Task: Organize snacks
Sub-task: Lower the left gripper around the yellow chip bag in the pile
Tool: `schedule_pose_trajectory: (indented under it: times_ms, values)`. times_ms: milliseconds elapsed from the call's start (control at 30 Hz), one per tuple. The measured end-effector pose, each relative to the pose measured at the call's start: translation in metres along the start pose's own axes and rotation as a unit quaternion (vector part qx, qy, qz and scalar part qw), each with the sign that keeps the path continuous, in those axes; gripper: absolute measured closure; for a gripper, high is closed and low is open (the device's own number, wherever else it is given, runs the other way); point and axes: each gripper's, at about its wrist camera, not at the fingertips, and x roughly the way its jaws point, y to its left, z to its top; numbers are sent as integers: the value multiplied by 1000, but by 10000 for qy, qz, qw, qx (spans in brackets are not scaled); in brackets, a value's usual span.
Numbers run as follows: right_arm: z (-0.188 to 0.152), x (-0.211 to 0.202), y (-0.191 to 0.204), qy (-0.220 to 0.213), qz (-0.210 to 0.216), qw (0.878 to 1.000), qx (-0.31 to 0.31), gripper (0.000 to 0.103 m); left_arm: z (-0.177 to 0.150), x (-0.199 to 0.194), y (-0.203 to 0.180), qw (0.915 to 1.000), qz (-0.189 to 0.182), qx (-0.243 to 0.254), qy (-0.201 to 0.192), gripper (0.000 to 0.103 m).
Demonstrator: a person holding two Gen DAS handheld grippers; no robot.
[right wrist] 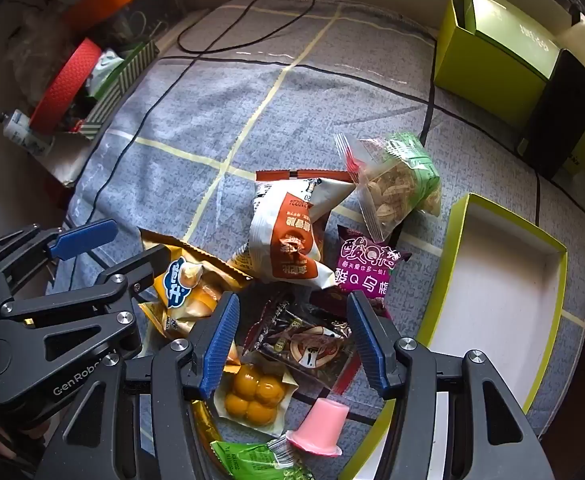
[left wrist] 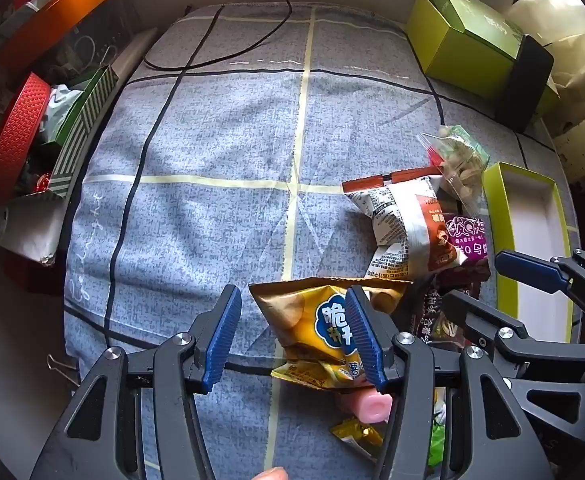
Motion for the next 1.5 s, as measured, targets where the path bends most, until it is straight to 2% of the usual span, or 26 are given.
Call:
schedule_pose_trajectory:
  times_ms: [1500]
  values:
    - [0, 1, 0, -4, 13, 10000, -3, 47, -5, 3, 3, 9999, -50, -40, 82, 48]
